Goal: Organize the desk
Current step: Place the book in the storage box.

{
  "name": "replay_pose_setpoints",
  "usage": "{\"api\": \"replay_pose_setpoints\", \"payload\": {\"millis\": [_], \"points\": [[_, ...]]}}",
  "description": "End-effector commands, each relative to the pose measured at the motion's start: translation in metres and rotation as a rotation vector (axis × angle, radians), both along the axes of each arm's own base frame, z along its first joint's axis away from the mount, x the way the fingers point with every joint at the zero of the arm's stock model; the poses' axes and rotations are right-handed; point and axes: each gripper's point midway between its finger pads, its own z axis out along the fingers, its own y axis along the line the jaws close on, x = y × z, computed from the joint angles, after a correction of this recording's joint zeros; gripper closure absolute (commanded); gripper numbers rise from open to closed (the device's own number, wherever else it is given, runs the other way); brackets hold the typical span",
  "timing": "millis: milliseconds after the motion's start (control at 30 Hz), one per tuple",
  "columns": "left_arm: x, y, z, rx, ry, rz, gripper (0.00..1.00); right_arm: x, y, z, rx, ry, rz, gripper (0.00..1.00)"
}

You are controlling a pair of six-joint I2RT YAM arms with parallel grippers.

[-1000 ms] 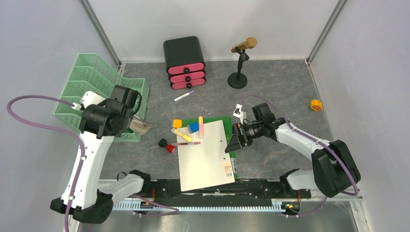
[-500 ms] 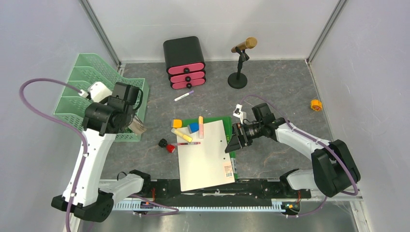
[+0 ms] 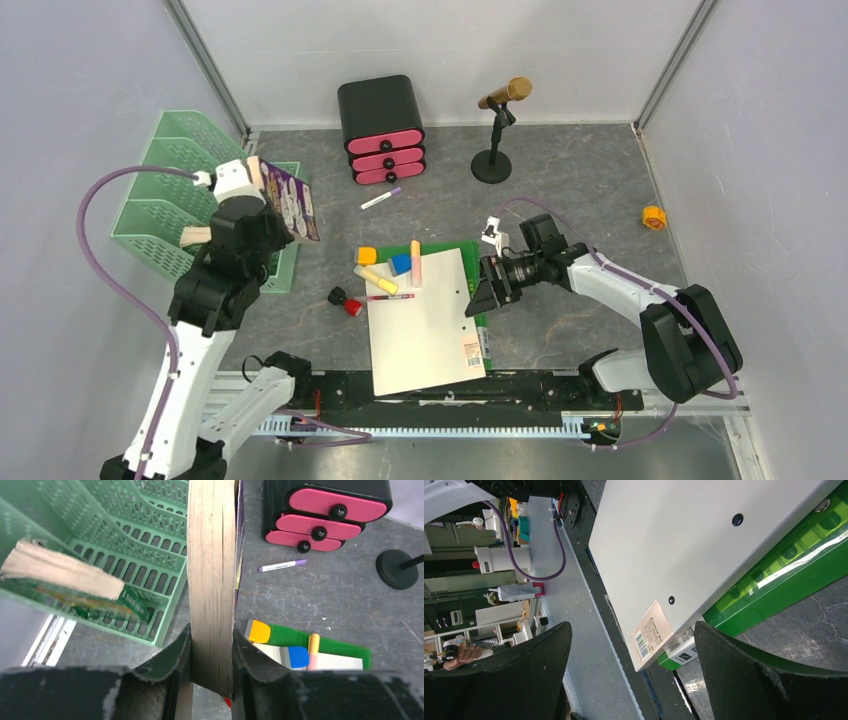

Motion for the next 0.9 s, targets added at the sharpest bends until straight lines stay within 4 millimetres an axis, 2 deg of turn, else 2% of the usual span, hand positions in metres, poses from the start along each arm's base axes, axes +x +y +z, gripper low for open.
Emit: {"api": "replay_pose_setpoints", "payload": {"millis": [0,267,400,567,667,867], "points": [[0.033,-0.025,0.032,0.085,-0.111,-0.187,0.98,0.008,0.003,0.007,0.014,-0.045,0.008,0.02],[0.056,-0.064,0.021,0.076,-0.044,-0.393,0.98,0.006,0.001,0.005,0.011,-0.045,0.007,0.02],[0.062,-0.071,0.009,0.065,0.037,-0.415,0.98,0.004,0.001,0.004,0.009,-0.044,0.006,0.02],[0.065,-0.028,-0.007,0.047,0.119,-0.08,0.98,0.003,0.0,0.002,0.004,-0.039,0.006,0.02],[0.062,-0.022,-0.02,0.058,0.191,-0.034,0.98,0.004,0.0,0.001,0.003,-0.036,0.006,0.02],[0.061,0.008,-0.044,0.144,0.371,0.211,0.98,0.005,0.001,0.002,0.002,-0.036,0.004,0.02]]}}
